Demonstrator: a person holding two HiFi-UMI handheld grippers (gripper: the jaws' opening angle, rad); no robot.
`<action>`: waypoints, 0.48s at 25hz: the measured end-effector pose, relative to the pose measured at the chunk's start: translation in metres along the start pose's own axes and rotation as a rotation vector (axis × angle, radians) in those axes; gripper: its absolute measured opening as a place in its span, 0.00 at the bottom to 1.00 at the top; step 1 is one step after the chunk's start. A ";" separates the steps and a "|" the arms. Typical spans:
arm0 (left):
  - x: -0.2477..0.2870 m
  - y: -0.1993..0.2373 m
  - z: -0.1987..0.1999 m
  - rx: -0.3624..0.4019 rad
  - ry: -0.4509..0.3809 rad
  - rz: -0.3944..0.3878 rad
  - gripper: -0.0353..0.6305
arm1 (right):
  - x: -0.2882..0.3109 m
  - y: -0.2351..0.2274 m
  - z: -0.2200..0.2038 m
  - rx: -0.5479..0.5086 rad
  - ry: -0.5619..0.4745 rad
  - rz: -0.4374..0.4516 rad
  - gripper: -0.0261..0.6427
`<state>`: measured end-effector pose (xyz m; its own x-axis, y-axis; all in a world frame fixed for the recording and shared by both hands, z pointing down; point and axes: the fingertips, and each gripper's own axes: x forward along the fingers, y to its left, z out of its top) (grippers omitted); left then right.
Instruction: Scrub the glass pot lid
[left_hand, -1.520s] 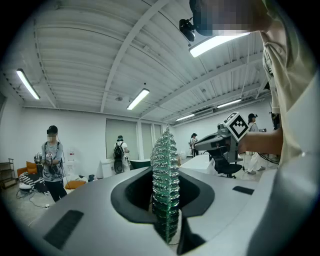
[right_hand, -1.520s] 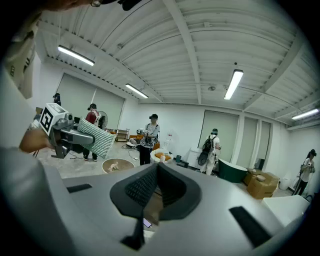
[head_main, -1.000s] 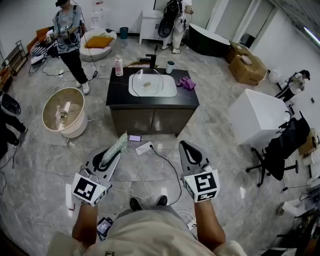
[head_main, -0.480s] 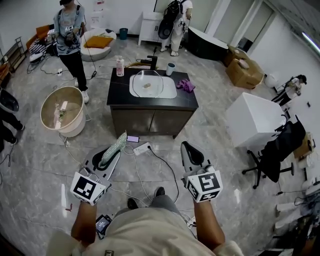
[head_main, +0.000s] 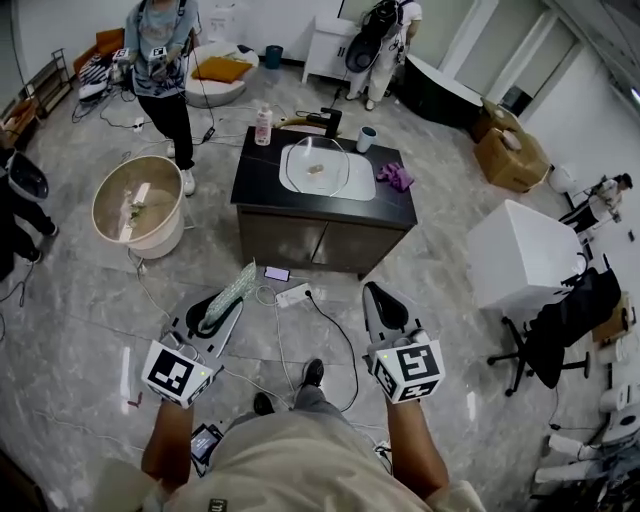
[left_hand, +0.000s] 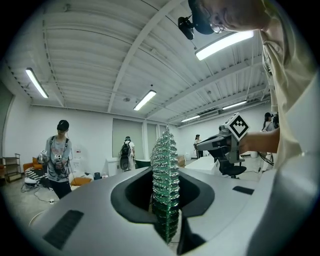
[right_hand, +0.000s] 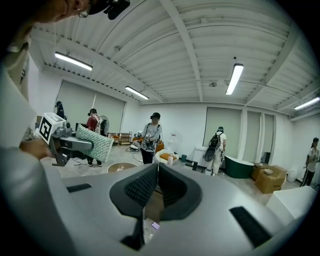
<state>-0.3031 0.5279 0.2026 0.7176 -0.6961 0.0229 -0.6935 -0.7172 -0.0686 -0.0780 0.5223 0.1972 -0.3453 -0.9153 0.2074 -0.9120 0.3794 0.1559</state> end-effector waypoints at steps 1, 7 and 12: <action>0.000 0.003 0.000 -0.004 0.004 0.010 0.19 | 0.005 0.000 0.000 0.002 -0.001 0.010 0.08; 0.027 0.016 -0.003 0.001 0.031 0.028 0.19 | 0.038 -0.019 -0.001 0.014 0.001 0.042 0.08; 0.052 0.025 -0.008 -0.014 0.044 0.055 0.19 | 0.069 -0.040 -0.007 0.024 0.010 0.070 0.08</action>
<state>-0.2835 0.4730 0.2104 0.6754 -0.7347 0.0632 -0.7325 -0.6783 -0.0573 -0.0638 0.4454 0.2117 -0.4063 -0.8852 0.2267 -0.8908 0.4390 0.1176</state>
